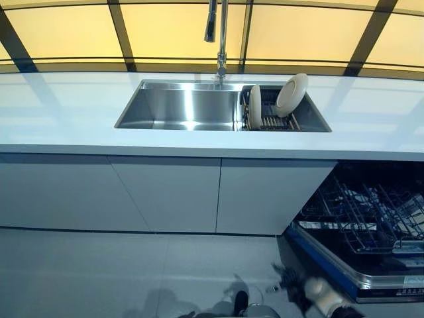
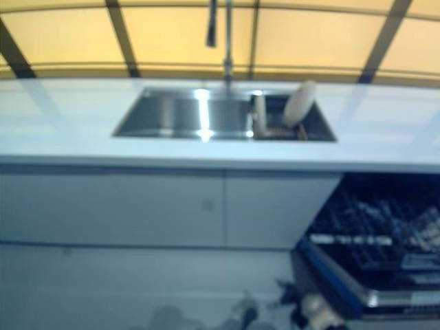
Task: Take plates into dishwasher
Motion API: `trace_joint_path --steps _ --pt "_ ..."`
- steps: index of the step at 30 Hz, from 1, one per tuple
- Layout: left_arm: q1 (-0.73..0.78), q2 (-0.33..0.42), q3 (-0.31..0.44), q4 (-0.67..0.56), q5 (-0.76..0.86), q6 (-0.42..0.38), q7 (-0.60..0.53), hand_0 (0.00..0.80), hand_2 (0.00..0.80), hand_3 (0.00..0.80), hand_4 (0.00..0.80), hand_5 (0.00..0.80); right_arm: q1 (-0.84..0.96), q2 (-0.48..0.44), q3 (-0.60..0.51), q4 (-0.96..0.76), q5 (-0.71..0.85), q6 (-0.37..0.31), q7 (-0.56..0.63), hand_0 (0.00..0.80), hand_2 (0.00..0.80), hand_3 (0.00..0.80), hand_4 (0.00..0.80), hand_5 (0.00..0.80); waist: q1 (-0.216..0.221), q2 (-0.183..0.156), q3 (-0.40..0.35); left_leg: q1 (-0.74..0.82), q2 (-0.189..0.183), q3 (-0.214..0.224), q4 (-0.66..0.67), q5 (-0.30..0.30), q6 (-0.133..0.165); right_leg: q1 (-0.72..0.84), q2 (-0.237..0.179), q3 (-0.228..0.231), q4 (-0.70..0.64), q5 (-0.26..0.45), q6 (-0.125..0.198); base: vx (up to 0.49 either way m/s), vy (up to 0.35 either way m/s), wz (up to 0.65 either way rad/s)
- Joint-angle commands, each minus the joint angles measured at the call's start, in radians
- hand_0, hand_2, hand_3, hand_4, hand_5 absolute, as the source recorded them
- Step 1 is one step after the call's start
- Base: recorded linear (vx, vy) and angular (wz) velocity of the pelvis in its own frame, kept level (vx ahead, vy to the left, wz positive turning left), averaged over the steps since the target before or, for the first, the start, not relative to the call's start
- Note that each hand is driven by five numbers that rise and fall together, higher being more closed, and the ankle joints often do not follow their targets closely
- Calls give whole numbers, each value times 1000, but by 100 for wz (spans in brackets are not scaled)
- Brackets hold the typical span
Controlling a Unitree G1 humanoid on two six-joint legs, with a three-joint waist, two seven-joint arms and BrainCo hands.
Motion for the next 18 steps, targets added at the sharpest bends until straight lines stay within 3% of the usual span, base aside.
trace_joint_path --steps 1,8,13,15,17,18 --pt "-3 64 15 21 44 -24 -15 0 0 0 0 0 -82 -35 17 -82 75 16 57 0 0 0 0 0 7 -29 58 20 -30 13 21 -39 42 -49 -109 24 20 49 151 0 0 0" --pt "12 38 -6 36 109 -90 -56 0 0 0 0 0 -29 34 -29 28 46 44 -19 0 0 0 0 0 -7 -24 61 24 -29 35 31 -52 56 -43 -118 29 35 35 157 103 1 -2" --pt "-35 16 -118 -12 227 -116 -114 0 0 0 0 0 -5 155 -24 173 56 20 1 0 0 0 0 0 -3 -10 65 23 -23 37 50 -56 56 -17 -118 20 56 4 146 152 -22 -4" --pt "-51 12 -139 -23 176 -86 -94 0 0 0 0 0 -11 160 -13 192 68 -12 21 0 0 0 0 0 0 -8 64 20 -17 31 89 -72 48 -15 -115 16 78 -16 132 132 -50 4" --pt "-47 13 -110 -15 122 -66 -56 0 0 0 0 0 -20 157 -9 170 76 -27 55 0 0 0 0 0 1 -17 59 31 2 37 173 -104 29 -17 -116 -5 109 -40 106 130 -101 4" --pt "-37 14 -74 -7 111 -55 -38 0 0 0 0 0 -29 148 -5 140 88 -34 76 0 0 0 0 0 1 -26 53 34 25 55 286 -71 14 -7 -107 -24 110 -55 75 102 -114 2"
